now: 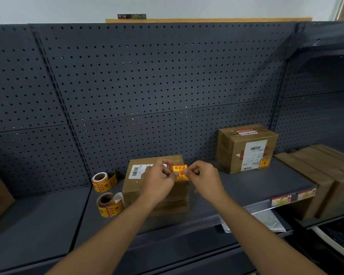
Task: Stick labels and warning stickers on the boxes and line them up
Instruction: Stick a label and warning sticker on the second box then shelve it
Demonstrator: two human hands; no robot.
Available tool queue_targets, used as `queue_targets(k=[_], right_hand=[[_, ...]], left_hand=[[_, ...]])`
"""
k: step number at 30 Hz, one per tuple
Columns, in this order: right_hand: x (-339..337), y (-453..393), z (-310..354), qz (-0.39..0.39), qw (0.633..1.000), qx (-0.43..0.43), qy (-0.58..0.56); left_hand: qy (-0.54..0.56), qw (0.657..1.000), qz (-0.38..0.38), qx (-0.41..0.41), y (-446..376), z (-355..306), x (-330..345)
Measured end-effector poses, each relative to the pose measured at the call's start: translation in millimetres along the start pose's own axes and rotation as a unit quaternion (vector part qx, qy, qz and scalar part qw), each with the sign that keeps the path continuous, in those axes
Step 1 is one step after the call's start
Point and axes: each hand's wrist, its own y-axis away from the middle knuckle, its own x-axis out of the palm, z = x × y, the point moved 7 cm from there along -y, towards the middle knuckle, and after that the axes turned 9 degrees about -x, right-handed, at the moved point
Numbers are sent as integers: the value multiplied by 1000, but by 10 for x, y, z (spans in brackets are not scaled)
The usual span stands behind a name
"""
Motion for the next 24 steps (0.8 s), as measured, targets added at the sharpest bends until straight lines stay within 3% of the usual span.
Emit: queue_targets(k=[6,24], right_hand=[[162,-44,-139,51,998,35,22],[256,-50,-172,58,996,51,54]], left_hand=[[-52,998,22,5,-37,107,48],[-126,988,85,-13,-77,129,130]])
